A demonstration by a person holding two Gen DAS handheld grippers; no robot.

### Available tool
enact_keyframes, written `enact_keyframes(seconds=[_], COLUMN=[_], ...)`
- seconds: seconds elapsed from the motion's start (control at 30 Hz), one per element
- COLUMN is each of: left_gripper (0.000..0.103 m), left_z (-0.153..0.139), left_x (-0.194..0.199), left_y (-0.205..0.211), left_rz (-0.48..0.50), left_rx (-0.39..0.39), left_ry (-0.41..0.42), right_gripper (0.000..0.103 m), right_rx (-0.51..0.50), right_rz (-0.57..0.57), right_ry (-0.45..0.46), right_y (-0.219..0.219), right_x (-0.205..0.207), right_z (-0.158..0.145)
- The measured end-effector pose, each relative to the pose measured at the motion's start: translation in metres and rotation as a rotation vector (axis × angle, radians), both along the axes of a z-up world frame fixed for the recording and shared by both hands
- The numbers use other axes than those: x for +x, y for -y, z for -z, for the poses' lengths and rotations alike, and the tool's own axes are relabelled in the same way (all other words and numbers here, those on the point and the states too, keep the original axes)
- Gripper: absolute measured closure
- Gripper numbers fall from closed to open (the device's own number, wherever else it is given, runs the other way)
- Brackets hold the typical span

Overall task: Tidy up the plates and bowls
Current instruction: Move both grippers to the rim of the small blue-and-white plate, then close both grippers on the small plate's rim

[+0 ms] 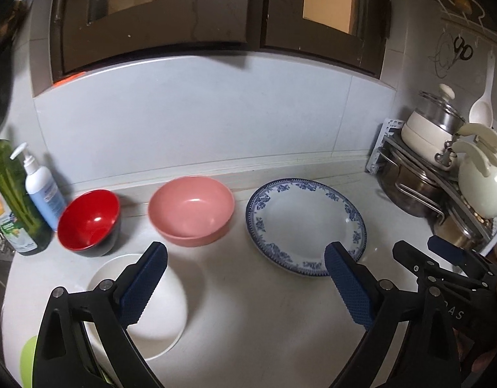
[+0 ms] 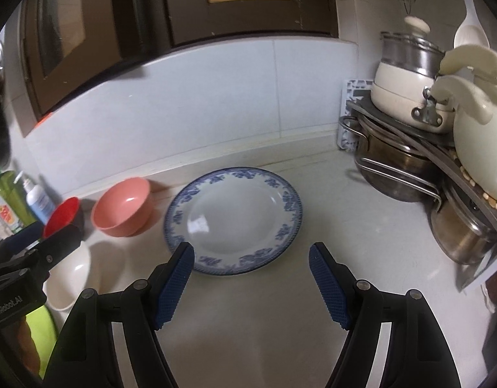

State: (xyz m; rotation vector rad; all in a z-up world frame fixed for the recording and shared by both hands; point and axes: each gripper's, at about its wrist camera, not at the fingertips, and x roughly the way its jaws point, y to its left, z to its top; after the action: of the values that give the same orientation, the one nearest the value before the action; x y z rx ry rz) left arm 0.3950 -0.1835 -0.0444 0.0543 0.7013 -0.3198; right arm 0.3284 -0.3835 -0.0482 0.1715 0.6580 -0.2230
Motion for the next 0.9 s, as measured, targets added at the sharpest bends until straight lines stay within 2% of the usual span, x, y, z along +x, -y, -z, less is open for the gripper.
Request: enact_keyframes(seconds=[0.3, 0.9], left_gripper=[0.01, 0.025], left_z=[0.037, 0.097], left_x=[0.03, 0.095], left_y=[0.029, 0.059], left_rz=[-0.002, -0.048], left_rx=[0.007, 0.048], left_ry=[-0.037, -0.128], right_gripper=[0.029, 0.029], right_rx=[0.034, 0.054], right_rz=[0.006, -0.013], right_ry=[-0.025, -0.148], right_y=[0.032, 0.067], right_x=[0.028, 0.103], right_z=[0.025, 0.073])
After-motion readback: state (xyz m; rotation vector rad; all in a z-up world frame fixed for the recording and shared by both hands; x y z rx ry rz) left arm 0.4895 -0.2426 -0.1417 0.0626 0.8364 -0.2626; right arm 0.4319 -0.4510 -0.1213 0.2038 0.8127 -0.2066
